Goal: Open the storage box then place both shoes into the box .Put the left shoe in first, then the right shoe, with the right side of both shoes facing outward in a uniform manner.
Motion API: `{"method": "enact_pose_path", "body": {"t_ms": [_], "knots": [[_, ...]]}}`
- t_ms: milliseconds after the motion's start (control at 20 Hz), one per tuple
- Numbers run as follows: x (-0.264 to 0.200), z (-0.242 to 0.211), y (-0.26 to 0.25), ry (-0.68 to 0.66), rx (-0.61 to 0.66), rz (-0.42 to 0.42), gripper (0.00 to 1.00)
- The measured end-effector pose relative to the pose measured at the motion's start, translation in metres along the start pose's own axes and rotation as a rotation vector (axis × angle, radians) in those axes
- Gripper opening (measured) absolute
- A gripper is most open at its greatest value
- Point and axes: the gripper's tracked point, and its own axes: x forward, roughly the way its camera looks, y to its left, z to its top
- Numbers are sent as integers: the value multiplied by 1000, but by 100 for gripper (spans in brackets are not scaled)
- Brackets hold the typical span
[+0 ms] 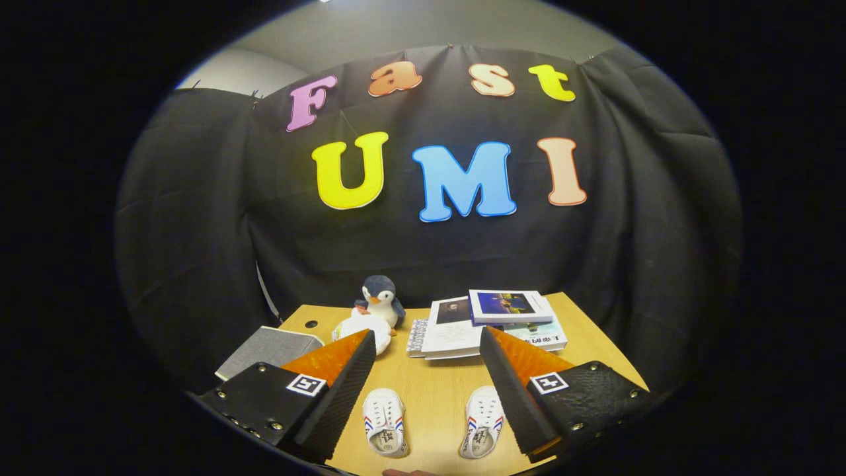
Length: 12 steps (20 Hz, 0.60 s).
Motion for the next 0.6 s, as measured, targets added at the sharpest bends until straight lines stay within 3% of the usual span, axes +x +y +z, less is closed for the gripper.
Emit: {"method": "enact_pose_path", "body": {"t_ms": [250, 600], "knots": [[36, -31, 52, 97, 126, 262, 97], [83, -93, 119, 297, 190, 519, 97]]}}
